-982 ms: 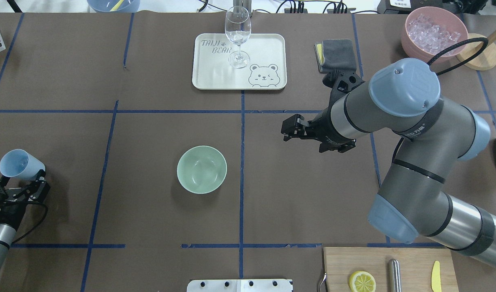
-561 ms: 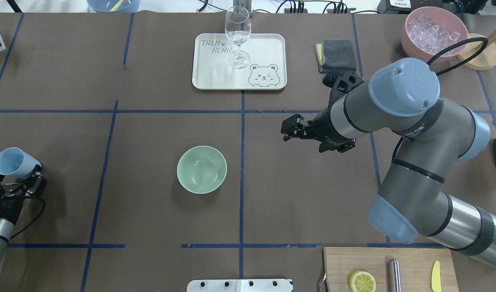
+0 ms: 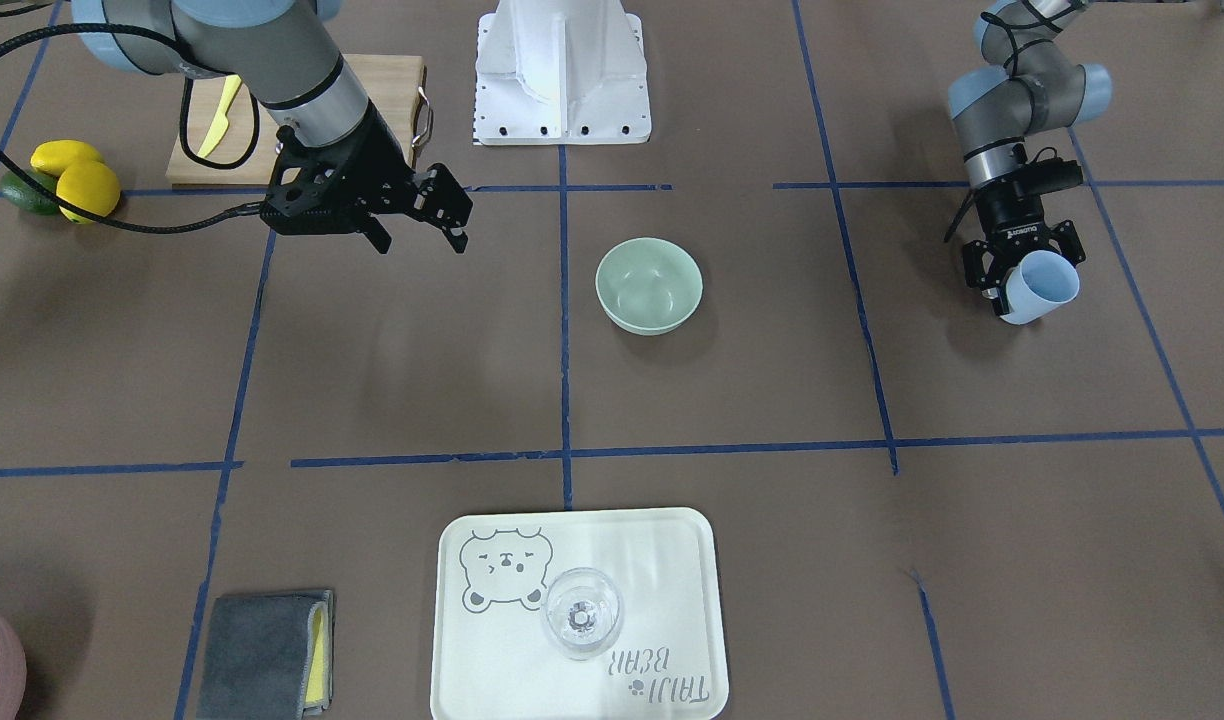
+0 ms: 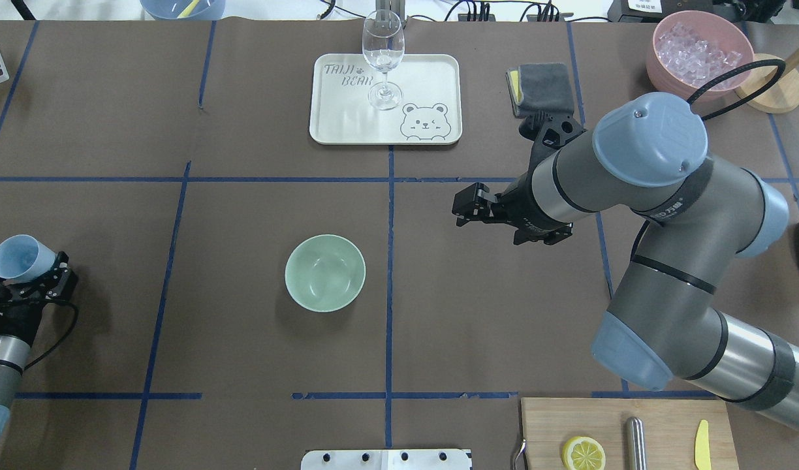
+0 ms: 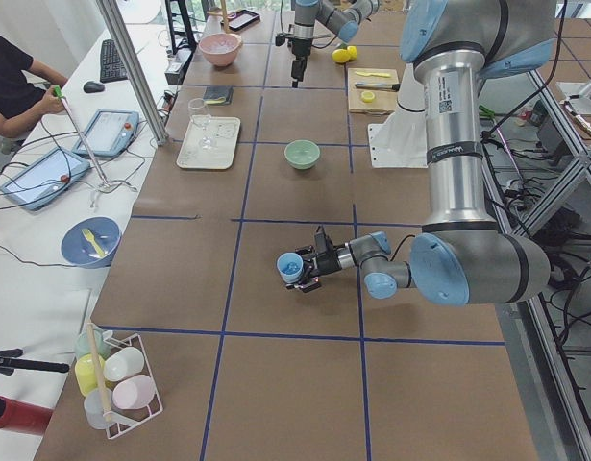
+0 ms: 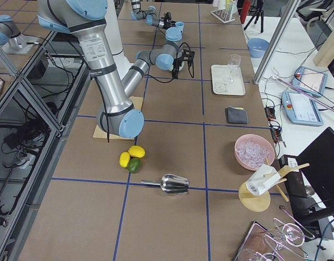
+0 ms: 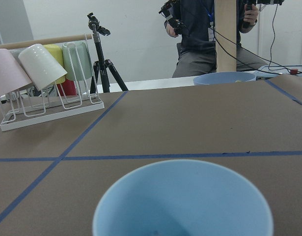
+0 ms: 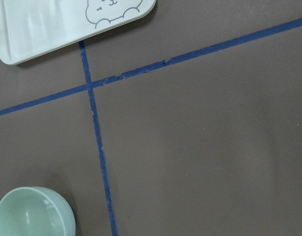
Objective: Pour ice into bowl
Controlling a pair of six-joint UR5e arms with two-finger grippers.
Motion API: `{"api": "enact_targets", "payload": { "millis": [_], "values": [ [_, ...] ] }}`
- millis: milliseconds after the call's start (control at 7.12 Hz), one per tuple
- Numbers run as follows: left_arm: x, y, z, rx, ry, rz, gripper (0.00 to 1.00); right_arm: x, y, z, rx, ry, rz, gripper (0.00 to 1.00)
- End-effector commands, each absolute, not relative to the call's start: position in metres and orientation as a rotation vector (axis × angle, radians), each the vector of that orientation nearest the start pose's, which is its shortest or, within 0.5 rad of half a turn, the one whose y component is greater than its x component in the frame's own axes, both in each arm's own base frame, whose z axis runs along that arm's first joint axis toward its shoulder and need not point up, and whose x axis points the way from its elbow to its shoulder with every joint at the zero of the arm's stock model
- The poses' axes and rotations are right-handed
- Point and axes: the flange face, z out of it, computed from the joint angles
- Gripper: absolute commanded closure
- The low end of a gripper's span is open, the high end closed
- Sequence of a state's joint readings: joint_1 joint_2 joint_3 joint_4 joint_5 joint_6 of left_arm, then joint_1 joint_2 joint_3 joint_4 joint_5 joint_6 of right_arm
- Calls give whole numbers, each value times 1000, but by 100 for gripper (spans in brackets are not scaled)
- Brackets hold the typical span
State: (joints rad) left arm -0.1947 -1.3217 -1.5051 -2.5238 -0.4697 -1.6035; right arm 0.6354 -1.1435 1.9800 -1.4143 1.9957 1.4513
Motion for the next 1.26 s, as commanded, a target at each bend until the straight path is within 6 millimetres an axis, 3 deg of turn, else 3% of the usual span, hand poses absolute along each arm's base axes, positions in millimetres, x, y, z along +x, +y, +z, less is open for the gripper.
{"api": "enact_targets", "payload": {
  "millis": [0,421,561,702,842,982,1123],
  "values": [
    [327,-292,672,1111,490,-552,3,-402,-414,224,1,-1053,261,0],
    [328,-291,671,1070,531,-557,75,-401,-415,223,3,-1056,262,0],
    [317,-300,660,1094,547,-521,100,-401,-417,223,4,-1054,264,0],
    [297,-314,638,1164,554,-421,100,-401,-417,224,4,-1053,263,0],
    [298,-320,595,1275,656,-337,100,-399,-418,223,6,-1055,266,0],
    [305,-326,569,1359,662,-277,100,-395,-421,224,-5,-1060,261,0],
    [315,-325,563,1383,619,-189,100,-385,-427,225,-16,-1067,267,0]
  ]
}}
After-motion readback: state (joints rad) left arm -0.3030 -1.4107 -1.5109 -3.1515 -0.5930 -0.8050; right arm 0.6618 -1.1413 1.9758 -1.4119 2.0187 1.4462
